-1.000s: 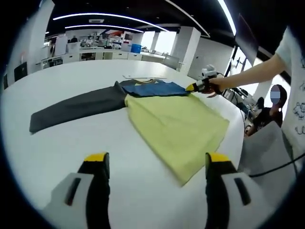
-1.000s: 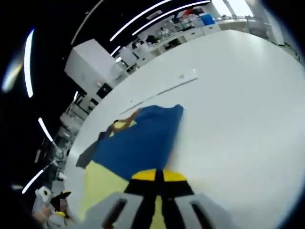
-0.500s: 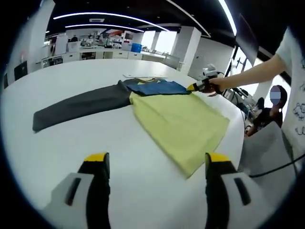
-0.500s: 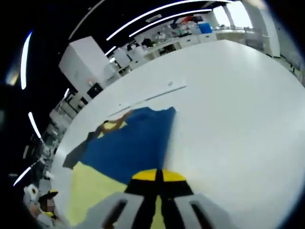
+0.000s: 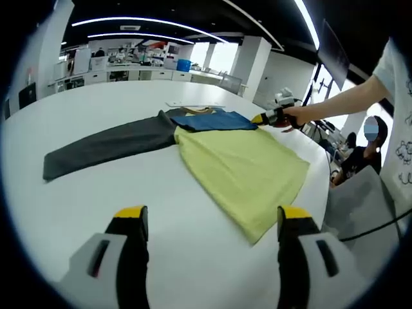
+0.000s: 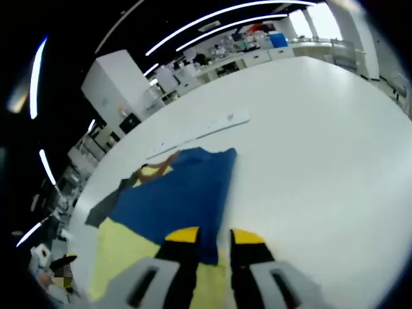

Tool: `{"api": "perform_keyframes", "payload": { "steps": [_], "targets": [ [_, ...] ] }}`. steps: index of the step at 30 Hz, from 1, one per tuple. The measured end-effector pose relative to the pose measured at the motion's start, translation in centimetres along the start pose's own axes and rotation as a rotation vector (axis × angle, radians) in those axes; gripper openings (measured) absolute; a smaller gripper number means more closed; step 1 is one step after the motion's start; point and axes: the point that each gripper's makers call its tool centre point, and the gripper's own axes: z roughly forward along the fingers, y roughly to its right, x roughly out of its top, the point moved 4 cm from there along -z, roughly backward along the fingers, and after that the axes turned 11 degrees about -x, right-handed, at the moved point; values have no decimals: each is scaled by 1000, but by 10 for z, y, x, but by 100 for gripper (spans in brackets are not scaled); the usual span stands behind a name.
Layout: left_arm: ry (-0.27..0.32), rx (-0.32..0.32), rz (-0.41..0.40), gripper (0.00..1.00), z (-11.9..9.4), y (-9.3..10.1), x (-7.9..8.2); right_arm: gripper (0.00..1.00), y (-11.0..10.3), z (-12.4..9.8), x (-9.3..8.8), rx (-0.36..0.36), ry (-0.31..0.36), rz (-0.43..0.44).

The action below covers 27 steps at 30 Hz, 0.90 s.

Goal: Fold the garment on the visible template until the final outline fits inside the template.

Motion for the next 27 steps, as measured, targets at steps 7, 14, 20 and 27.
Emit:
{"api": "perform_keyframes", "payload": {
  "steps": [7, 14, 20, 27],
  "targets": [
    [-5, -13, 11, 80, 3, 0, 3, 62, 2, -15, 11, 43, 90, -66],
    [3, -20, 11, 80, 4, 0, 7, 85, -1, -26, 9, 98, 101, -151],
    [15, -19, 12, 80, 3, -2, 11, 100, -3, -41, -1, 111, 85, -231],
    [30, -22, 5, 80, 2, -3, 13, 100, -5, -55, -6, 118, 82, -300]
  ]
}}
